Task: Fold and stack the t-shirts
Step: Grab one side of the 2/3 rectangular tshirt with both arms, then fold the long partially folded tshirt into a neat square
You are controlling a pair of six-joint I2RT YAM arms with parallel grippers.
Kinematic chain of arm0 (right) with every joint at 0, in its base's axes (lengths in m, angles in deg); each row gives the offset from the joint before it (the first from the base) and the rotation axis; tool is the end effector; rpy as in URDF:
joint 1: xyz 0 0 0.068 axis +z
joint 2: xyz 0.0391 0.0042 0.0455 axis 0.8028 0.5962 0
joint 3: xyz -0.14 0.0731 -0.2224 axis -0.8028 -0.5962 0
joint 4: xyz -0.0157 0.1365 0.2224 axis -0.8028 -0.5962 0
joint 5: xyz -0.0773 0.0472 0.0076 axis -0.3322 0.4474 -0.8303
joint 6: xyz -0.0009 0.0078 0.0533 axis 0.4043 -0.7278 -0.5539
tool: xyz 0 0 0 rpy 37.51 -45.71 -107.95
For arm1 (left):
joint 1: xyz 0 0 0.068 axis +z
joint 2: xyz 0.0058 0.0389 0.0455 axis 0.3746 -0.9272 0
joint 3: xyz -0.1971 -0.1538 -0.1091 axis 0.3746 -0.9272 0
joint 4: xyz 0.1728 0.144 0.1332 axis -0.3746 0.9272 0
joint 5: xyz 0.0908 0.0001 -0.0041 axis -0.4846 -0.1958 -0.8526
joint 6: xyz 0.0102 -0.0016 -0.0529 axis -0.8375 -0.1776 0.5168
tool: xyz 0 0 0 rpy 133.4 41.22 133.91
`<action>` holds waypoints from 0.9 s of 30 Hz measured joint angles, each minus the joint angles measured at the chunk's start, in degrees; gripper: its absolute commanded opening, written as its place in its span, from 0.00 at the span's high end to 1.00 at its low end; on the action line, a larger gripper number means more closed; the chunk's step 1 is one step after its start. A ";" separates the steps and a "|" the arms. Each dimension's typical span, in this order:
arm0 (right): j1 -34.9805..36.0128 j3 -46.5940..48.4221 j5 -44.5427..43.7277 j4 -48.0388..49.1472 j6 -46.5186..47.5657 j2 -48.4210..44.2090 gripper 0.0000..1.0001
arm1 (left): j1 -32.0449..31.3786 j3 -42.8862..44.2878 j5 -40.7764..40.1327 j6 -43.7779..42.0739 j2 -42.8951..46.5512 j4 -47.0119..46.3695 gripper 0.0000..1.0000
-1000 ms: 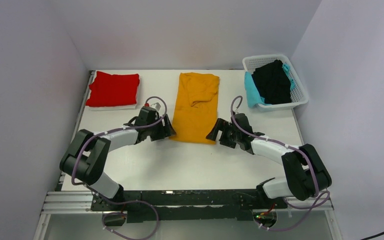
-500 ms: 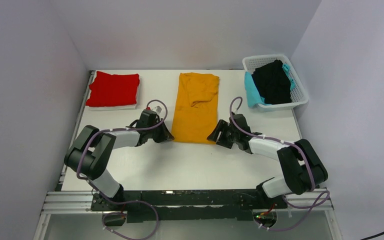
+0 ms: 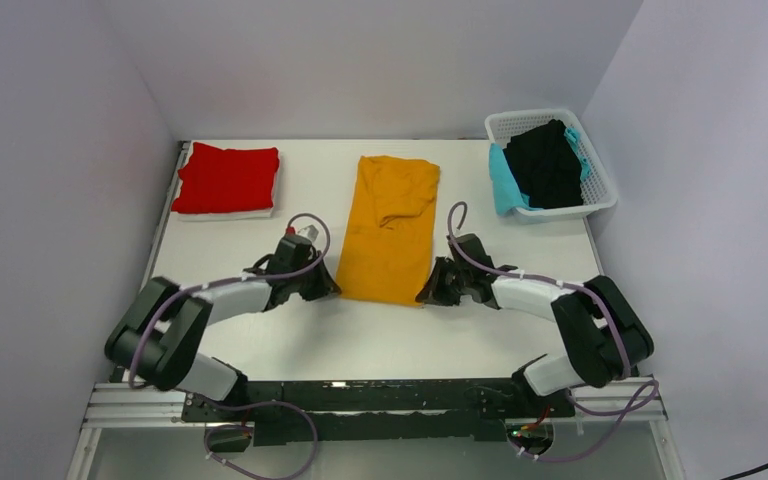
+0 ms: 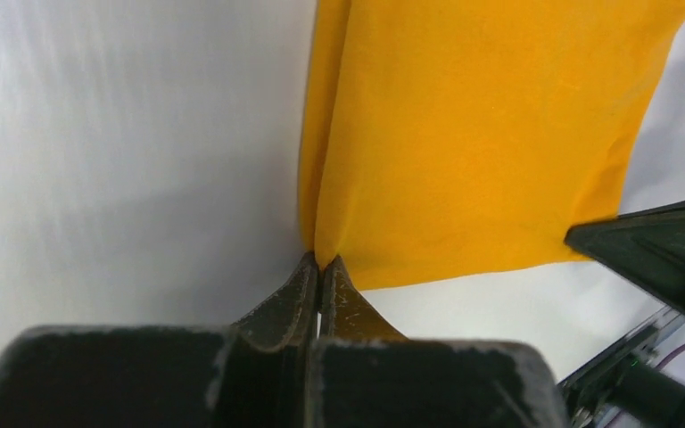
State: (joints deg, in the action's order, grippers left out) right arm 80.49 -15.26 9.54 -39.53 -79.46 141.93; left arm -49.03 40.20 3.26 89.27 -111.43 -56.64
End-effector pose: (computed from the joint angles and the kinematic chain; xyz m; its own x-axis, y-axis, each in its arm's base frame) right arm 0.2264 0.1267 0.1338 -0.9056 0.2949 -0.3047 0.0605 0.8011 0.5955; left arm 0.2432 -0.1323 0.1388 -0.8585 -0.3305 -0.3922 -0.0405 0.8060 -0.5905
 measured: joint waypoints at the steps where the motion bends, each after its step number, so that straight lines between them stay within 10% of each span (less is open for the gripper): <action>1: 0.87 0.00 1.09 -2.25 0.57 -1.18 1.00 | -0.92 -1.86 -0.92 -0.09 2.91 1.68 1.00; 14: 10.51 0.98 29.64 -26.49 4.92 -22.27 1.00 | -9.77 -4.09 -4.15 -0.74 57.99 41.20 1.00; 27: 3.54 10.47 40.13 -30.91 7.17 -22.21 1.00 | -10.05 4.79 -11.69 -3.34 60.52 46.53 1.00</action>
State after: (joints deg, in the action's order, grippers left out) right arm 84.04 -4.79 49.67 -70.44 -72.29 119.72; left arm -59.08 44.98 -8.43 85.92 -50.91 -10.10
